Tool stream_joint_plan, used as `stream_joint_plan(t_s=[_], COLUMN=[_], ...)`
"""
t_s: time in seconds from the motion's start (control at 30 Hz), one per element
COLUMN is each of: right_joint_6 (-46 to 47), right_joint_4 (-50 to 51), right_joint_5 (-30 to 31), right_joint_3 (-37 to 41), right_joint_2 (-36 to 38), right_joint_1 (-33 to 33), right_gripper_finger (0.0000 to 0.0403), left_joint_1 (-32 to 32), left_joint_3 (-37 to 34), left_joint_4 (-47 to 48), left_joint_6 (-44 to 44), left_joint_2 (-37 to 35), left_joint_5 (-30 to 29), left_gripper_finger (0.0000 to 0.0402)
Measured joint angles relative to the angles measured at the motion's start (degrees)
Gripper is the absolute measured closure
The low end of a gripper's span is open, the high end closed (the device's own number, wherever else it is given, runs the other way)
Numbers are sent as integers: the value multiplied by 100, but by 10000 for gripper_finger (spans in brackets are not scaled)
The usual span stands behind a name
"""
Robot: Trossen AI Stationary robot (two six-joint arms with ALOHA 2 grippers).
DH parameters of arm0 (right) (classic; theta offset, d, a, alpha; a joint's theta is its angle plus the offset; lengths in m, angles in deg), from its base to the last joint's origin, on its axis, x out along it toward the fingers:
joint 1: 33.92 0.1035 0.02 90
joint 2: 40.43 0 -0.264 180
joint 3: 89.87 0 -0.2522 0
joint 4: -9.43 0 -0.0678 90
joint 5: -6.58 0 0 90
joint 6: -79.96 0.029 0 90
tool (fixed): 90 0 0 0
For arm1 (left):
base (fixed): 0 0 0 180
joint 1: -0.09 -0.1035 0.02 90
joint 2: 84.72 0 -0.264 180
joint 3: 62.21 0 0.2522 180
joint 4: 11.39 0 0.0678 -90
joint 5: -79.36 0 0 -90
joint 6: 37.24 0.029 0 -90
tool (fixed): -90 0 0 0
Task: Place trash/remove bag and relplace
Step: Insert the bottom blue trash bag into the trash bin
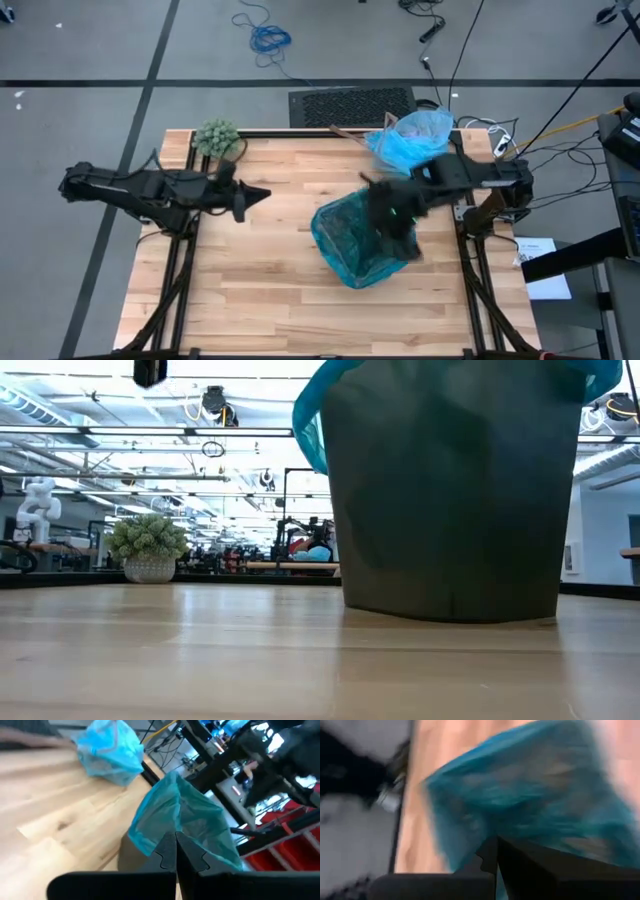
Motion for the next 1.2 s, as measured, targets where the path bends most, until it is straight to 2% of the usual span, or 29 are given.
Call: stream_joint_plan(t_s=[0.17,0.33,0.5,0.7,0.93,1.1,1.2], right_joint_6=[-273,-247,-173,-259,-25,5,-122], right_joint_4=[24,8,-63,-822,-2405,-2539,-2117], right_joint_5=[-1134,-1032,-940,-633,80,-46,289], right_joint_3=[214,570,1536,2569,2690,2160,1413], right_joint_2=[132,124,38,37,39,37,75], right_joint_1=[686,1339,1440,1010,151,-351,-444], right_gripper_finger=[403,403,403,403,403,403,403], left_joint_1=[8,7,7,7,7,7,7], left_joint_3=[824,1287,1357,1357,1355,1354,1354], left_joint_4=[898,1453,1815,2025,2019,2020,2063], left_joint_6=[535,731,697,561,533,517,444], left_joint_2=[12,25,28,28,28,28,26], left_joint_5=[-16,-195,-280,-278,-278,-274,-261], left_gripper_finger=[402,402,402,402,402,402,402])
